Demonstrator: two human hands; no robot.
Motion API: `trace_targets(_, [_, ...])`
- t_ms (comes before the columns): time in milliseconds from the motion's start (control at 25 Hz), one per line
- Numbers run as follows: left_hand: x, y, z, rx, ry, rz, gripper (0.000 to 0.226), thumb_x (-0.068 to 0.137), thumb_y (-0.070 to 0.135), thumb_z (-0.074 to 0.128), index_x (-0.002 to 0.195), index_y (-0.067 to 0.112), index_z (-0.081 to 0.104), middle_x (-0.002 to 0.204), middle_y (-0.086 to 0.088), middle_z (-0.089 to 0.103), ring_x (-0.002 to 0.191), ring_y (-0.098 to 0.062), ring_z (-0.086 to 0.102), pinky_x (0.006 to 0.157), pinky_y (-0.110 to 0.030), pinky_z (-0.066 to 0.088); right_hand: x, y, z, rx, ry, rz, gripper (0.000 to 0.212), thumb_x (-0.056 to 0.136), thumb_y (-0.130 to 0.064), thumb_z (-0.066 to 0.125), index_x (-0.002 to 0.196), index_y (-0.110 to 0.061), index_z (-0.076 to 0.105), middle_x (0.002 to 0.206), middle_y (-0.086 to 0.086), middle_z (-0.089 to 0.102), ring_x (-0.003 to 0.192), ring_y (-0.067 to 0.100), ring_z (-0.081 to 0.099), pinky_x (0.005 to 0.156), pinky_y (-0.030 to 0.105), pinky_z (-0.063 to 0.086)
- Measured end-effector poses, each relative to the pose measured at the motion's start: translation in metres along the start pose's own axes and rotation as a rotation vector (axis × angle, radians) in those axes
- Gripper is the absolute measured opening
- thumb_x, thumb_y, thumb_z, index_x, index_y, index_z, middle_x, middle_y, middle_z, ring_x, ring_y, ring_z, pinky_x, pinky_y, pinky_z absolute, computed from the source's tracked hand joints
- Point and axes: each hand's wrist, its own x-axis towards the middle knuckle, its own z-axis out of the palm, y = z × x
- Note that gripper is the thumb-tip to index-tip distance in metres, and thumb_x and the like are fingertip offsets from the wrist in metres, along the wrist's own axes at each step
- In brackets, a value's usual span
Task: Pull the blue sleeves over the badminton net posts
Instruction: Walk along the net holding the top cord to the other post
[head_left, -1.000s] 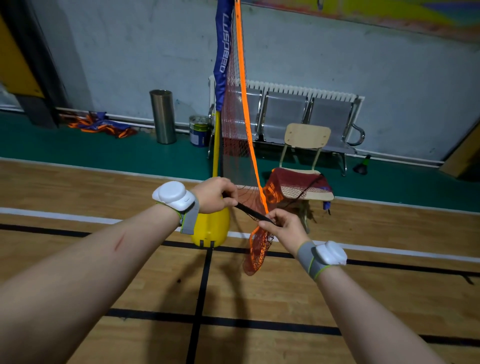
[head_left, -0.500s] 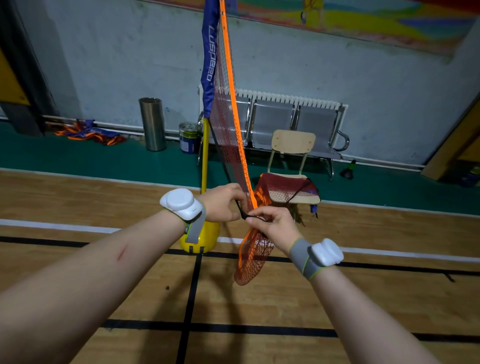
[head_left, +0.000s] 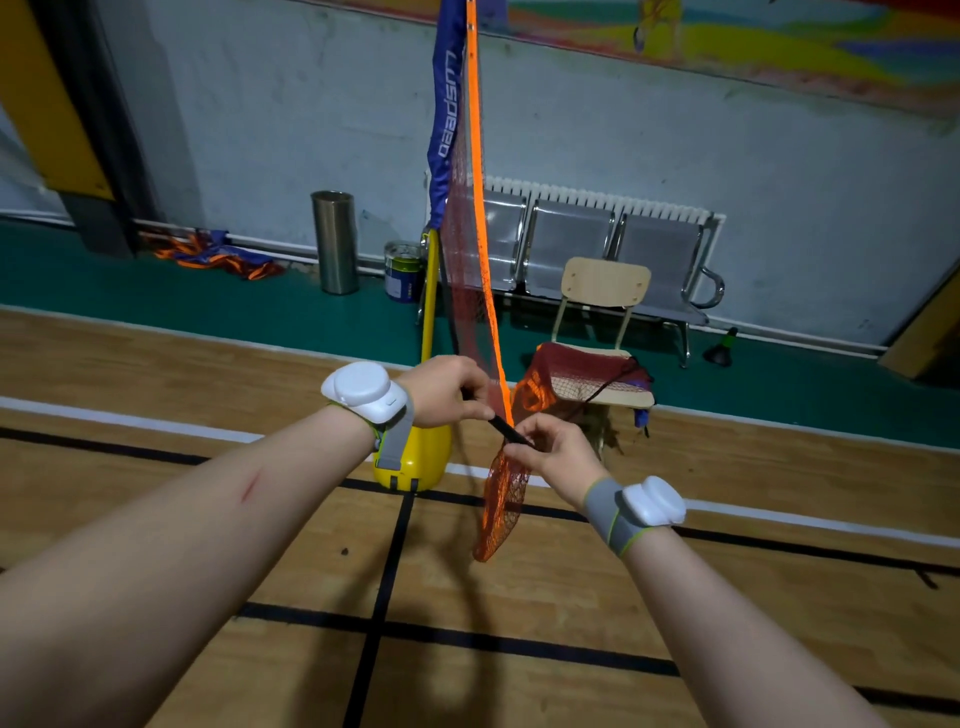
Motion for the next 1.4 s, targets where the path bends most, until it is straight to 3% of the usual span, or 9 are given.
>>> trace_targets(160, [-0.014,-0.014,-0.003,-0.021,0.062,-0.064,0.020,0.084,0.028,0.064,0.081,0.008,0.062,0.092,-0.005,0.053,0.090,-0.024,0.053,0.079,-0.031,0.040,-0.010,0.003,0.012,0.013,-0.009,0.017,0.020,0.080,-0.007,0.068,0.072,-0.020,0.054,0.074,-0.001,0.054,0.079,0.017,0.052,0.082,0.035,0.046])
trace_targets(360, [-0.030,-0.032,-0.012,-0.020,0.044,-0.076,0.018,0.085,0.029,0.062,0.075,0.016,0.054,0.091,-0.002,0.050,0.086,-0.019,0.049,0.074,-0.024,0.033,-0.022,-0.013,0.016,0.087,0.023,0.037,0.015,0.085,-0.007,0.062,0.074,-0.015,0.058,0.070,0.001,0.046,0.073,0.018,0.044,0.075,0.033,0.042])
trace_targets(520, [-0.042,-0.046,-0.012,0.006,0.012,-0.090,0.021,0.088,0.028,0.058,0.091,0.008,0.058,0.106,-0.011,0.052,0.099,-0.025,0.051,0.080,-0.027,0.036,-0.033,-0.038,0.027,0.038,0.093,0.001,0.009,0.083,-0.007,0.065,0.089,-0.001,0.069,0.067,-0.001,0.048,0.065,0.006,0.044,0.067,0.011,0.038])
trace_targets(680, [-0.050,-0.047,-0.011,-0.002,0.000,-0.082,0.025,0.090,0.026,0.054,0.106,0.006,0.057,0.117,-0.012,0.050,0.107,-0.027,0.051,0.091,-0.033,0.040,-0.047,-0.052,0.046,0.121,0.102,-0.007,0.007,0.082,-0.004,0.065,0.088,-0.003,0.070,0.064,-0.003,0.053,0.054,-0.005,0.049,0.059,0.005,0.038])
trace_targets(760, [-0.053,-0.038,-0.007,-0.020,-0.010,-0.031,0.027,0.089,0.020,0.056,0.115,0.010,0.056,0.126,-0.007,0.050,0.118,-0.023,0.049,0.100,-0.030,0.036,-0.054,-0.052,0.052,0.107,0.133,-0.008,0.010,0.081,-0.006,0.067,0.090,-0.002,0.071,0.074,0.000,0.063,0.064,-0.007,0.055,0.066,0.007,0.042])
trace_targets(920, [-0.064,-0.017,0.000,-0.032,-0.045,0.102,0.040,0.087,0.007,0.056,0.125,0.018,0.053,0.136,0.001,0.049,0.128,-0.016,0.043,0.106,-0.025,0.030,-0.066,-0.054,0.055,0.078,0.147,0.013,0.019,0.082,-0.005,0.066,0.100,0.001,0.069,0.093,0.005,0.065,0.087,0.011,0.058,0.075,0.003,0.042])
trace_targets(1080, [-0.076,-0.009,0.004,-0.013,-0.076,0.143,0.030,0.086,0.011,0.059,0.115,0.018,0.061,0.125,0.000,0.058,0.119,-0.017,0.050,0.100,-0.025,0.035,-0.080,-0.055,0.059,0.086,0.156,0.020,0.020,0.082,-0.003,0.064,0.101,0.003,0.069,0.095,0.012,0.065,0.088,0.014,0.057,0.077,0.009,0.043])
trace_targets(1240, [-0.088,-0.007,0.005,0.079,-0.127,0.163,0.028,0.085,0.021,0.062,0.112,0.021,0.063,0.119,0.000,0.057,0.115,-0.018,0.049,0.100,-0.036,0.039,-0.091,-0.056,0.065,0.090,0.135,0.030,0.021,0.080,-0.002,0.066,0.101,0.002,0.069,0.087,0.002,0.062,0.084,0.013,0.056,0.077,0.012,0.044])
trace_targets(1400, [-0.096,-0.013,0.003,0.141,-0.141,0.122,0.019,0.087,0.020,0.059,0.102,0.009,0.064,0.110,-0.006,0.057,0.108,-0.022,0.049,0.093,-0.036,0.040,-0.092,-0.056,0.078,0.033,0.147,0.038,0.018,0.080,-0.001,0.066,0.097,-0.003,0.069,0.088,0.002,0.057,0.087,0.015,0.054,0.085,0.024,0.046])
